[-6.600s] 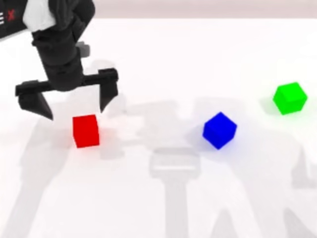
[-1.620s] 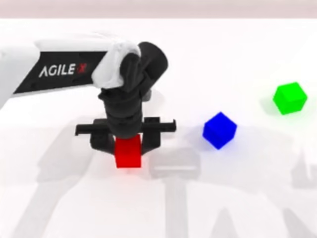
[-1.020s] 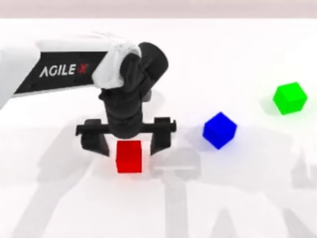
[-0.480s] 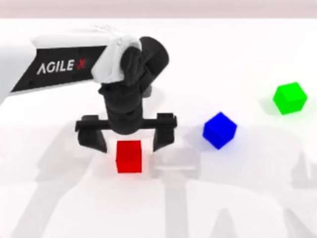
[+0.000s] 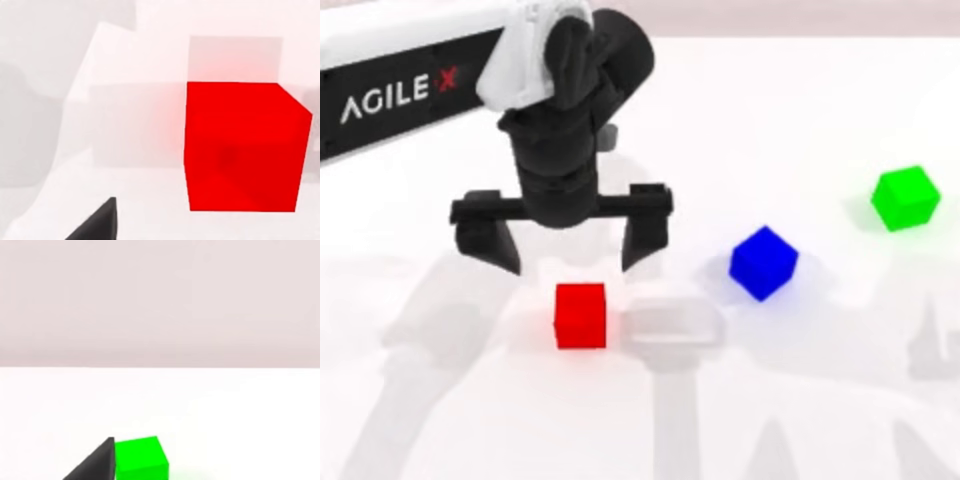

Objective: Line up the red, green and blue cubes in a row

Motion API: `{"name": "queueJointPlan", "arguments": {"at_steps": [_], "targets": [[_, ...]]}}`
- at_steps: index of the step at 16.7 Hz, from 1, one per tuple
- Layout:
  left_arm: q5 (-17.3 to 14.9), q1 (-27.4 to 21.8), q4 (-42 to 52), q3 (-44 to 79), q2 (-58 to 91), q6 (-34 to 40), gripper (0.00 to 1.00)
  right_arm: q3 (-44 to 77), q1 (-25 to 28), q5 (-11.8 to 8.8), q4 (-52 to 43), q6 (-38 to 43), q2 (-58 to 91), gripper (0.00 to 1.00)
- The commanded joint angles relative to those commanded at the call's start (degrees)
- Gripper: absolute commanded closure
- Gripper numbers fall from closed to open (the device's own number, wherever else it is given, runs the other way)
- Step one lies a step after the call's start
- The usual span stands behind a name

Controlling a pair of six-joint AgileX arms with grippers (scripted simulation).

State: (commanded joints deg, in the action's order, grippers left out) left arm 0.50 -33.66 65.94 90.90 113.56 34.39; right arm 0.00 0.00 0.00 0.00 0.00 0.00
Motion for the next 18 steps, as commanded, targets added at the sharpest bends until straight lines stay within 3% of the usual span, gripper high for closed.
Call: {"name": "queueJointPlan", "arguments": {"at_steps": [4,8,12,18], "targets": [[0.03,-0.07,-0.45,-0.61,-0.28,-0.02,0.00,0.56,0.08,-0.04,-0.41,-0.05,0.56,0.00],[0.39,3.32,-4.79,-7.11,-7.43,-0.33,0.00,8.82,0.77,-0.28,-6.12,-0.70,8.75,0.00],[0.78,9.59,-12.99,-19.51,-22.79,-1.57,0.00,26.21,1.57,-0.21,-16.93,-1.96,26.56,0.00],[1.22,20.69,-29.75,-46.13,-55.72,-8.35,0.00,60.80,3.03,0.07,-38.58,-4.52,66.75,0.00]]}}
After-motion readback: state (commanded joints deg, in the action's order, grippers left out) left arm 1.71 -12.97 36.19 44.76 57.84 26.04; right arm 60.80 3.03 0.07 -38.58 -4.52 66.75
